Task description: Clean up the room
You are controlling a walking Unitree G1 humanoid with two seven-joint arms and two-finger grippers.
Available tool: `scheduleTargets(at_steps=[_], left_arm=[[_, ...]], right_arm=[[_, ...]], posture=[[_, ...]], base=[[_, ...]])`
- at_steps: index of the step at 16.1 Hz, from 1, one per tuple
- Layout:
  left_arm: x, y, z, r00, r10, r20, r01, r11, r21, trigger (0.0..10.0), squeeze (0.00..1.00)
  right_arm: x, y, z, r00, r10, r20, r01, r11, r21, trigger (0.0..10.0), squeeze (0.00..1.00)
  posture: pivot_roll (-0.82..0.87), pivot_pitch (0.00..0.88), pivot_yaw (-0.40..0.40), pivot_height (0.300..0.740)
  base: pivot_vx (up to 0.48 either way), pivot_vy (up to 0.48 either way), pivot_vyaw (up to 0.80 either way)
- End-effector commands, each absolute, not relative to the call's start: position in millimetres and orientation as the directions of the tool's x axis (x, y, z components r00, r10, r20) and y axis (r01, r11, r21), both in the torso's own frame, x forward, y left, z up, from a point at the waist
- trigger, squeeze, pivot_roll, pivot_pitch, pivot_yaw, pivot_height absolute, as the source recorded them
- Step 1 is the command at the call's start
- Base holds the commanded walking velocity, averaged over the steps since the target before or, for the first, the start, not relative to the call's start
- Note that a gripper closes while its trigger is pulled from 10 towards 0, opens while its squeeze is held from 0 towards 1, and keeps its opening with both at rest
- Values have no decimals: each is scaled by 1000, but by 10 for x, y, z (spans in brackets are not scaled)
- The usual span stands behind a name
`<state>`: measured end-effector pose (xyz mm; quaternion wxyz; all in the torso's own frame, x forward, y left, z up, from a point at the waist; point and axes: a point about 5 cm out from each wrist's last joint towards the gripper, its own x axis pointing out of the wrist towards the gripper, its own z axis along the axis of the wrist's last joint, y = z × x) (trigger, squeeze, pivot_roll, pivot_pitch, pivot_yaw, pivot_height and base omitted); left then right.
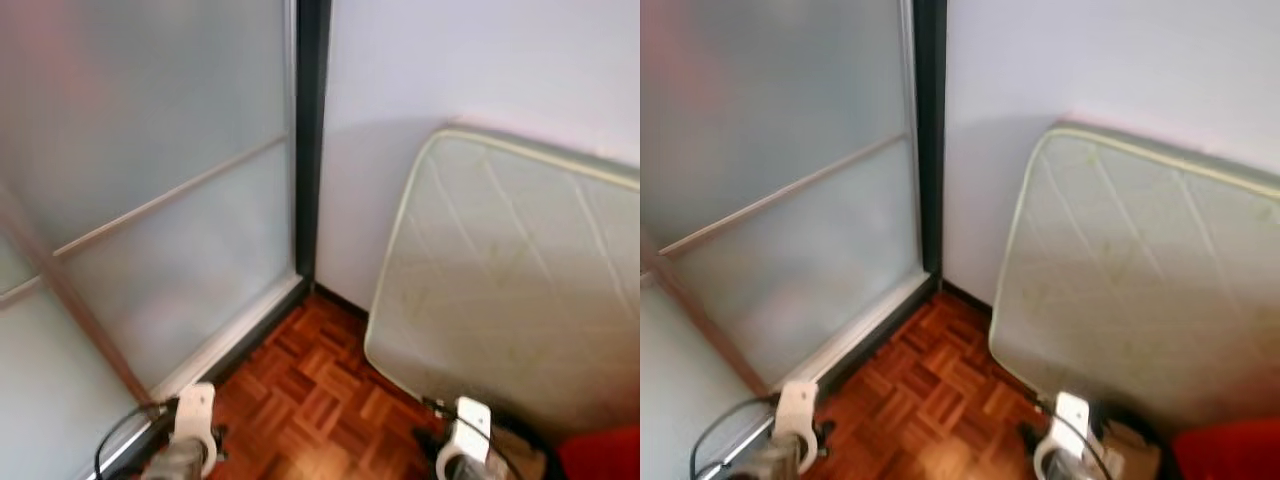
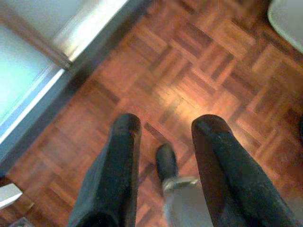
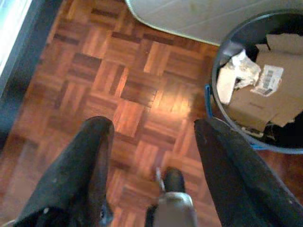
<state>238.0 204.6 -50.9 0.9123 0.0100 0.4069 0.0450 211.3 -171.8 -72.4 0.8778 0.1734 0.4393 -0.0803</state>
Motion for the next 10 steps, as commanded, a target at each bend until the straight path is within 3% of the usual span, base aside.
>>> scheduleTargets(at_steps=[1,10], left_arm=[[2368,1991,-528,658,77,-749,-61,997,49,10000,0],[2346,2002,-541,651,71,-756,-31,997,67,10000,0]], right_arm=[[2140,-1794,-702,603,-11,-797,306,926,219,10000,0],[2116,-1787,-717,591,-4,-807,279,939,200,10000,0]], posture=[[33,0,-57,740],[32,0,-53,740]], base=[[0,0,-800],[0,0,-800]])
